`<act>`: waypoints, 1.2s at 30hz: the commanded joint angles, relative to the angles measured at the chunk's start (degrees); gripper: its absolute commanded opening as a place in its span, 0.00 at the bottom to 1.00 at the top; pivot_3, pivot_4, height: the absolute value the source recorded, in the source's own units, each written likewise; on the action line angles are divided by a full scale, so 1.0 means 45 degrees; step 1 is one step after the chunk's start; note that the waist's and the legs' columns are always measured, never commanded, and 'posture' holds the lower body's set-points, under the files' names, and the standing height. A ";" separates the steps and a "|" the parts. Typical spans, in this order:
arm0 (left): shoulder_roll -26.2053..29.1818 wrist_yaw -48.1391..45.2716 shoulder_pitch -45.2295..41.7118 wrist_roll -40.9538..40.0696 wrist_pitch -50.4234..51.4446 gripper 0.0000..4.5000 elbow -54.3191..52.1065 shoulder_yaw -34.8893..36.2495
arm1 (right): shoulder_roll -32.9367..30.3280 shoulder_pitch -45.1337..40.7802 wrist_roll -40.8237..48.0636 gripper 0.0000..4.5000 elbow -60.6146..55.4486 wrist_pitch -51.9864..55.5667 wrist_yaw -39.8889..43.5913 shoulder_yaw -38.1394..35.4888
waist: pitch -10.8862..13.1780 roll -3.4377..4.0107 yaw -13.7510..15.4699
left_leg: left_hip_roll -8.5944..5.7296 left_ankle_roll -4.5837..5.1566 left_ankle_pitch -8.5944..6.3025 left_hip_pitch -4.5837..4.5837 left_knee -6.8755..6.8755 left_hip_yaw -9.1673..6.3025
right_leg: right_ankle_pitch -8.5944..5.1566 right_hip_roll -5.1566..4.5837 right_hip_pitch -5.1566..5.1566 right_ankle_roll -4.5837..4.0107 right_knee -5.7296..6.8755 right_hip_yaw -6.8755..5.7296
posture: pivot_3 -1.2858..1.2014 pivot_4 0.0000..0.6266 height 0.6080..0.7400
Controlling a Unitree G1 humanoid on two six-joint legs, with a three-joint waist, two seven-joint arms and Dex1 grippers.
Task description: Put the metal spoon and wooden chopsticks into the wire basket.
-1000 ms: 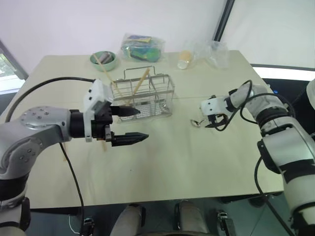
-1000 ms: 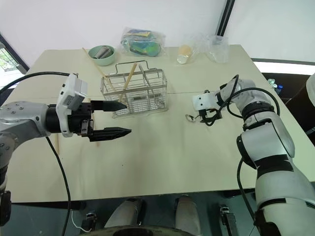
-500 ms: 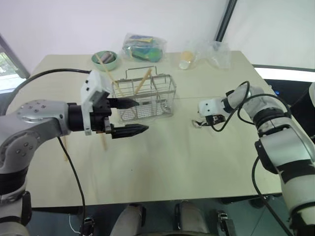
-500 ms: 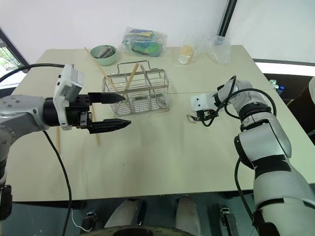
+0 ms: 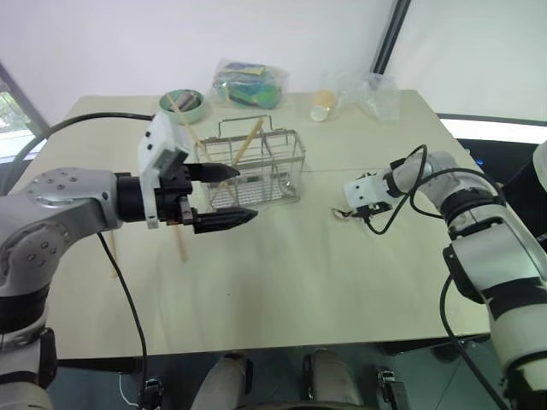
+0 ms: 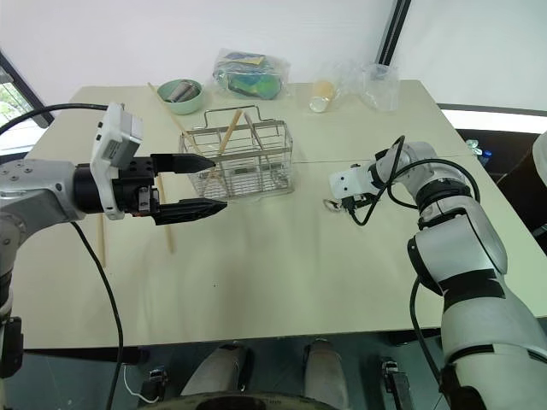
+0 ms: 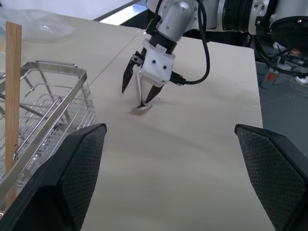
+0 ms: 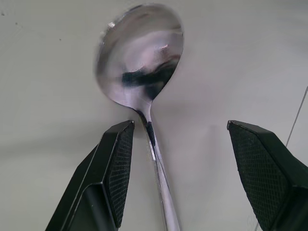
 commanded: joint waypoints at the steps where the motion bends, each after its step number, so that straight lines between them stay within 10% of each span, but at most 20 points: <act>1: -0.0022 0.0171 -0.0537 -0.0113 -0.0119 1.00 -0.0100 0.0338 | -0.0148 -0.0306 -0.0112 0.71 0.0048 0.0047 -0.0135 0.0023 | -0.0003 -0.0005 0.0004 | 0.0000 0.0000 0.0000 0.0000 0.0000 -0.0001 | 0.0000 0.0000 -0.0001 0.0000 0.0001 0.0000 | 0.52 0.24 0.27; 5: 0.0004 0.0242 -0.0743 -0.0158 -0.0046 1.00 -0.0041 0.0358 | -0.0151 -0.0293 -0.0106 0.51 0.0064 0.0054 -0.0073 -0.0022 | -0.0003 -0.0005 -0.0010 | 0.0000 -0.0002 0.0001 -0.0001 0.0000 0.0002 | 0.0001 0.0000 0.0007 0.0000 0.0001 0.0002 | 0.52 0.24 0.27; 9: 0.0015 0.0290 -0.0883 -0.0134 -0.0033 1.00 0.0006 0.0359 | -0.0138 -0.0250 -0.0147 0.07 0.0081 0.0121 -0.0152 -0.0063 | -0.0003 -0.0005 -0.0093 | 0.0000 -0.0023 0.0013 -0.0006 -0.0002 0.0002 | 0.0002 -0.0001 -0.0001 0.0001 0.0007 0.0005 | 0.52 0.24 0.27; 36: -0.0045 0.0085 -0.1401 0.0517 -0.0373 1.00 0.0570 0.0268 | 0.0022 -0.0131 0.0148 0.03 0.0109 0.0789 -0.0313 -0.0346 | -0.0009 -0.0015 -0.0287 | -0.0004 -0.0018 0.0011 -0.0007 0.0001 0.0001 | 0.0003 0.0000 -0.0003 0.0004 0.0013 0.0017 | 0.52 0.24 0.27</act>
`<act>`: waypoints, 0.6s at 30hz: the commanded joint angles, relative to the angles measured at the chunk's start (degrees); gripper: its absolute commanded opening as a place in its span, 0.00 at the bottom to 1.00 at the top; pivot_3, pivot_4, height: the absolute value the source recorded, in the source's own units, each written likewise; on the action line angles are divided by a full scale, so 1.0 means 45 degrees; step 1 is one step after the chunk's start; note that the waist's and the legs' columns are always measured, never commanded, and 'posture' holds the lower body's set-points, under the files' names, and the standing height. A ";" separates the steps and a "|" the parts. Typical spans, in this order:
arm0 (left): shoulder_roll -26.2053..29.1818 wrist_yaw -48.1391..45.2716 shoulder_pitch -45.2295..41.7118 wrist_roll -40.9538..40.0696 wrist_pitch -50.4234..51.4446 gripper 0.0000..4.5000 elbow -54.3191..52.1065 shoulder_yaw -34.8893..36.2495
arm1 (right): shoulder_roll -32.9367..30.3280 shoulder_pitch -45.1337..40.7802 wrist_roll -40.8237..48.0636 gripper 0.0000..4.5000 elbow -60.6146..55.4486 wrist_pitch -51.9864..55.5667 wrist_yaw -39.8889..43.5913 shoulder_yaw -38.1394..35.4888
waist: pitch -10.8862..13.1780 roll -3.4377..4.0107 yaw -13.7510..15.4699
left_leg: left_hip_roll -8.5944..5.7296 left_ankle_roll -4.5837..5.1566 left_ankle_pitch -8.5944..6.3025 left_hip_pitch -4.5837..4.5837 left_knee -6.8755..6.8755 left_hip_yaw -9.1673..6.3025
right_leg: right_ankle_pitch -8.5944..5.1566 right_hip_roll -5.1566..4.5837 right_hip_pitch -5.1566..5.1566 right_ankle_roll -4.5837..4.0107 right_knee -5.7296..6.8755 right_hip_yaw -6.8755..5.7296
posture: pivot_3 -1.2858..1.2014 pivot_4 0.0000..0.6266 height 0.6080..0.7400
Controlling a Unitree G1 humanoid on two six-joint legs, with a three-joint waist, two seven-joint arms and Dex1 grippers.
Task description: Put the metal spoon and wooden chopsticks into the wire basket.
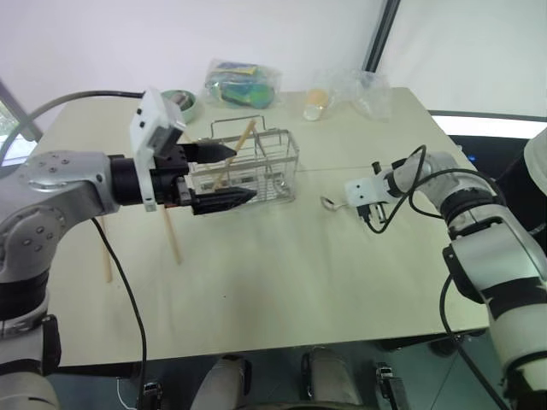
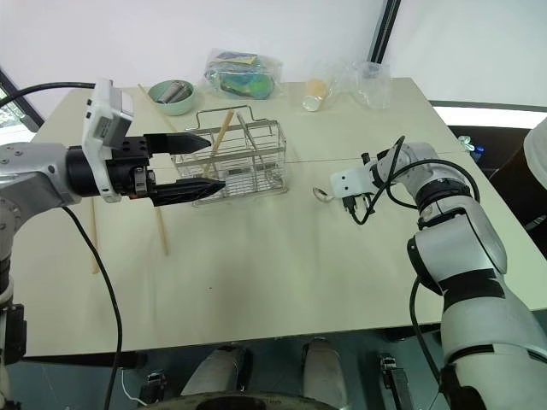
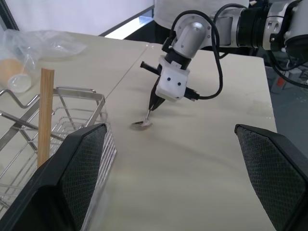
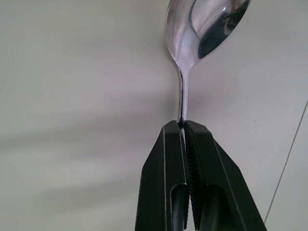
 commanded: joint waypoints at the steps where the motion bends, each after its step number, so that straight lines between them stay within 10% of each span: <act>1: -0.0004 0.0050 -0.0434 0.0166 -0.0308 1.00 -0.0001 0.0284 | -0.0015 -0.0166 0.0243 0.08 0.0052 0.0213 -0.0193 -0.0294 | 0.0000 0.0000 -0.0001 | 0.0000 0.0002 -0.0001 0.0000 0.0000 0.0000 | 0.0000 0.0001 0.0000 0.0000 0.0000 0.0000 | 0.52 0.24 0.27; 6: -0.0019 0.0131 -0.0407 0.0195 -0.0305 1.00 -0.0050 0.0344 | 0.0012 -0.0151 0.0290 0.50 0.0028 0.0268 -0.0402 -0.0341 | 0.0001 0.0001 -0.0001 | 0.0000 -0.0003 0.0002 0.0000 -0.0001 -0.0001 | 0.0000 0.0001 -0.0001 0.0001 0.0001 0.0000 | 0.52 0.24 0.27; 18: 0.0015 0.0066 -0.0712 0.0417 -0.0319 1.00 0.0167 0.0340 | 0.0157 -0.0118 0.0329 0.50 0.0088 0.0575 -0.0598 -0.0456 | 0.0000 0.0000 -0.0002 | 0.0000 -0.0009 0.0006 0.0000 0.0001 0.0001 | 0.0001 0.0001 -0.0001 0.0001 0.0001 0.0003 | 0.52 0.24 0.27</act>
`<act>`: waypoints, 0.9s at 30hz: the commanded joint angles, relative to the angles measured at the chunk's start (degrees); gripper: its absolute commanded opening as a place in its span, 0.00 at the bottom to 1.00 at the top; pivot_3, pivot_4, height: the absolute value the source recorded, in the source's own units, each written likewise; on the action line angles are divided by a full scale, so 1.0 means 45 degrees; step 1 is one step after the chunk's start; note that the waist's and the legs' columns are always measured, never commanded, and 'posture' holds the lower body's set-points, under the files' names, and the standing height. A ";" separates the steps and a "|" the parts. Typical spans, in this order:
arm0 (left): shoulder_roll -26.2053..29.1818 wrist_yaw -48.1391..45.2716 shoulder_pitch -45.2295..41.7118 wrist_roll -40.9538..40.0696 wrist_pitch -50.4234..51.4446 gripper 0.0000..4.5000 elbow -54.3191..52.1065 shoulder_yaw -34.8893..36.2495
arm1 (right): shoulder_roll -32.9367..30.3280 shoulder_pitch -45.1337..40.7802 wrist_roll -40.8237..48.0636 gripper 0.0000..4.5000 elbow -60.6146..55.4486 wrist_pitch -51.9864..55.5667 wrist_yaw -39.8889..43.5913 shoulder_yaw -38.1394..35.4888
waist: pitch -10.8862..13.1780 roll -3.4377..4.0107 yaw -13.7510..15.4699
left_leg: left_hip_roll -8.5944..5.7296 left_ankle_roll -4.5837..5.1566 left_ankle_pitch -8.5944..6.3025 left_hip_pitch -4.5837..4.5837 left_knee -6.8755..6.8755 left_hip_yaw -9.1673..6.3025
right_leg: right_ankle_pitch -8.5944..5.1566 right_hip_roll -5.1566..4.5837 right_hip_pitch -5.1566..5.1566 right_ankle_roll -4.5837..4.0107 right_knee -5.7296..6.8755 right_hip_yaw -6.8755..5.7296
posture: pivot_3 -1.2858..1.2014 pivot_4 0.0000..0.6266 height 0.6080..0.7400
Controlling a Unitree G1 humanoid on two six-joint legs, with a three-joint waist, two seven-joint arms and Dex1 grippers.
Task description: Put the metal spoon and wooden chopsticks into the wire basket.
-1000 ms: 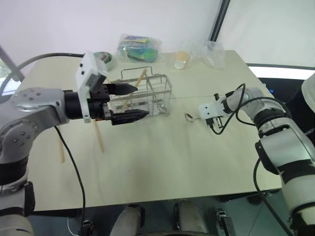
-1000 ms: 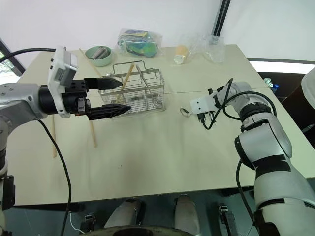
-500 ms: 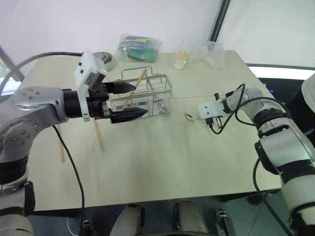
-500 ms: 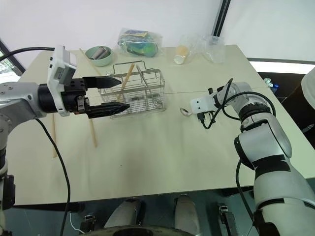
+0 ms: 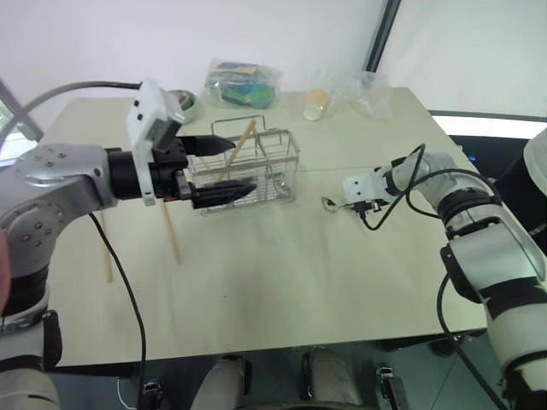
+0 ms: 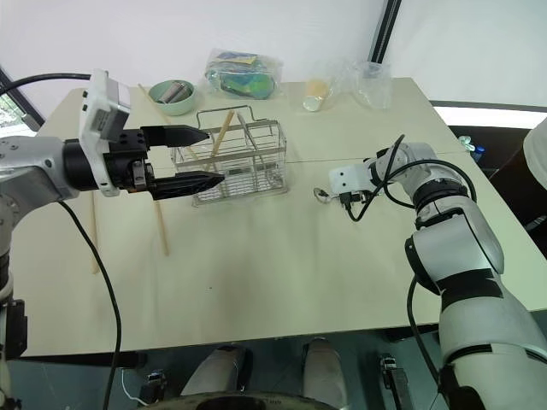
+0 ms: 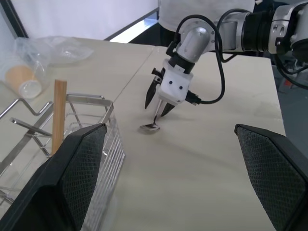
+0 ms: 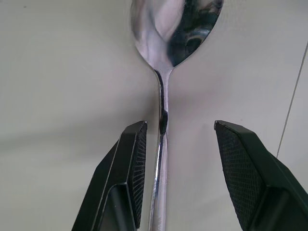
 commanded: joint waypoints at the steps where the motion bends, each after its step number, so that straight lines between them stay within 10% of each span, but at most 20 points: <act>1: 0.0037 0.0002 -0.0343 0.0108 -0.0291 1.00 0.0007 0.0357 | 0.0014 -0.0105 0.0219 0.50 0.0094 0.0089 -0.0181 -0.0265 | 0.0000 0.0000 -0.0001 | 0.0000 0.0000 0.0000 0.0000 0.0000 0.0000 | 0.0000 0.0001 0.0000 0.0000 0.0000 0.0000 | 0.52 0.24 0.27; 7: 0.0083 0.0028 -0.0294 0.0103 -0.0271 1.00 -0.0020 0.0468 | 0.0054 -0.0032 0.0394 0.01 0.0104 0.0237 -0.0041 -0.0396 | 0.0000 0.0000 -0.0002 | 0.0000 -0.0004 0.0002 0.0000 0.0000 0.0001 | 0.0000 -0.0001 0.0000 0.0000 0.0000 0.0001 | 0.52 0.24 0.27; 19: -0.0043 0.0039 -0.0251 0.0366 -0.0581 1.00 0.0176 0.0461 | -0.0045 -0.0019 0.0951 0.01 -0.0113 -0.0279 0.0093 -0.0887 | -0.0005 -0.0007 -0.0005 | 0.0001 -0.0006 0.0004 0.0001 0.0007 0.0005 | 0.0001 0.0002 -0.0001 0.0001 0.0005 0.0008 | 0.52 0.24 0.27; 27: 0.0041 -0.0006 0.0313 0.0490 -0.0932 1.00 0.0300 0.1034 | 0.0020 0.1057 0.7431 0.01 -0.4368 0.1265 0.6818 -0.4584 | -0.0005 -0.0007 -0.0018 | 0.0004 -0.0005 0.0003 -0.0002 0.0008 0.0004 | 0.0003 -0.0001 0.0006 0.0004 -0.0004 0.0007 | 0.52 0.24 0.27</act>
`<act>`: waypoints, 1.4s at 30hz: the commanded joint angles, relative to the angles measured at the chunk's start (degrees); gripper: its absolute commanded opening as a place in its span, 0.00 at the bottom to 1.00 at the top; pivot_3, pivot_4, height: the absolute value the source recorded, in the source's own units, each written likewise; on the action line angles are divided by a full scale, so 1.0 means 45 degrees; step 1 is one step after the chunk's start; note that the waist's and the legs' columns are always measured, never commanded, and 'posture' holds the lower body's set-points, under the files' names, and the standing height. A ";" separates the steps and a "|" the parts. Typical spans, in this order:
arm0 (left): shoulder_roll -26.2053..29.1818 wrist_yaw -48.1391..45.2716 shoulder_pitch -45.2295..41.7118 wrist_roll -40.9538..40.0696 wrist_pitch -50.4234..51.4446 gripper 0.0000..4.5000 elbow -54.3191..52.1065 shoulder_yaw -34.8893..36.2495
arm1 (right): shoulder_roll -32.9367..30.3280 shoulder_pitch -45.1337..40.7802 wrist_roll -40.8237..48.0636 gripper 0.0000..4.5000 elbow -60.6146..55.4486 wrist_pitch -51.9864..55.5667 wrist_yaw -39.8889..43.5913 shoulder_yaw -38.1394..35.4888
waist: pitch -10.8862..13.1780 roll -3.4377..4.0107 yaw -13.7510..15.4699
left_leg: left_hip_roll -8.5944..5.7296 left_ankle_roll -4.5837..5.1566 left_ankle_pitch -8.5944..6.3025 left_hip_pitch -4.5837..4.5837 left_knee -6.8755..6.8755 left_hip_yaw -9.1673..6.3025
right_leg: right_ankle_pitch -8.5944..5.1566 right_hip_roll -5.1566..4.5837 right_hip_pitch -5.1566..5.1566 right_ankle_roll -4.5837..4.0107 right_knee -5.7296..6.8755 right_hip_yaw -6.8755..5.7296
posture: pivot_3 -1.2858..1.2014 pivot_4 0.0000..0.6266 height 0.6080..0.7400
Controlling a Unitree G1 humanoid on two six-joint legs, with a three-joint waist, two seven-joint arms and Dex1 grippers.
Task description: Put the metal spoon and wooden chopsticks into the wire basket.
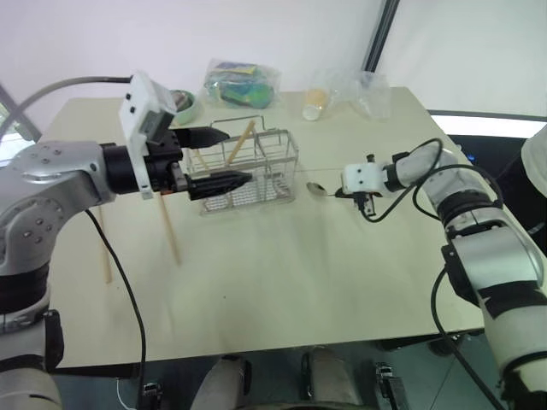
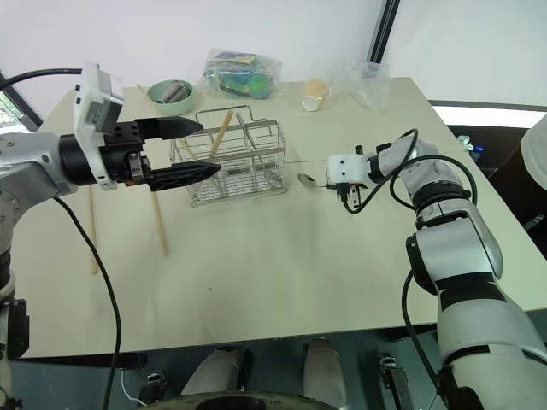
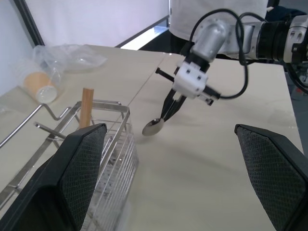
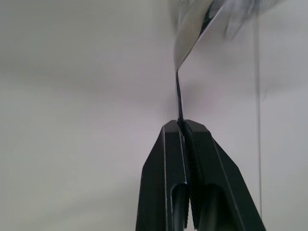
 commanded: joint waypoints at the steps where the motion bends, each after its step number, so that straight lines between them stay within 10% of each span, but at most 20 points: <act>1: 0.0204 -0.0066 0.0276 0.0083 -0.0397 1.00 -0.0045 0.0820 | -0.0139 0.0788 0.3860 0.01 -0.4352 0.3213 0.2645 -0.1746 | 0.0000 0.0001 0.0015 | 0.0001 0.0000 0.0000 0.0000 0.0002 -0.0001 | 0.0000 -0.0001 0.0000 0.0000 0.0000 0.0000 | 0.52 0.24 0.27; 11: 0.0676 -0.0476 0.0778 0.0866 -0.1186 1.00 0.0981 0.1433 | 0.1086 0.1245 0.8958 0.01 -1.3049 1.3596 -0.1965 -0.4051 | 0.0005 0.0012 0.0096 | 0.0004 0.0031 -0.0019 0.0003 -0.0010 -0.0028 | -0.0001 -0.0010 -0.0008 -0.0008 -0.0018 -0.0006 | 0.52 0.24 0.27; 27: 0.0599 -0.0099 0.0786 0.0822 -0.1247 1.00 0.0590 0.1868 | 0.4137 0.1798 0.6669 0.01 -1.0986 1.1581 -0.6988 -0.2769 | -0.0003 0.0000 0.0050 | -0.0007 0.0047 -0.0026 -0.0005 -0.0009 -0.0022 | 0.0022 -0.0008 -0.0080 -0.0032 0.0008 -0.0016 | 0.52 0.24 0.27; 30: 0.0660 0.0034 0.0866 0.0737 -0.1176 1.00 0.0487 0.2030 | 0.4347 0.2299 0.6430 0.20 -1.0878 1.1581 -0.7493 -0.2644 | -0.0004 0.0000 0.0048 | -0.0005 0.0048 -0.0026 -0.0004 -0.0010 -0.0023 | 0.0022 -0.0004 -0.0082 -0.0032 0.0010 -0.0016 | 0.52 0.24 0.27; 37: 0.0676 0.0221 0.1030 0.0705 -0.1080 1.00 0.0382 0.2262 | 0.4387 0.2622 0.6471 0.98 -1.1638 1.2030 -0.8058 -0.2649 | 0.0002 0.0009 0.0048 | -0.0002 0.0045 -0.0023 0.0003 -0.0006 -0.0024 | 0.0022 0.0003 -0.0082 -0.0032 0.0030 -0.0016 | 0.52 0.24 0.27; 42: 0.0459 0.1018 0.0994 0.0443 -0.0922 1.00 0.0701 0.3072 | 0.3564 0.1578 0.7219 0.98 -1.2025 1.2650 -0.8062 -0.3584 | 0.0004 0.0011 0.0068 | -0.0003 0.0045 -0.0023 0.0001 -0.0006 -0.0026 | 0.0022 0.0002 -0.0090 -0.0032 0.0046 -0.0017 | 0.52 0.24 0.27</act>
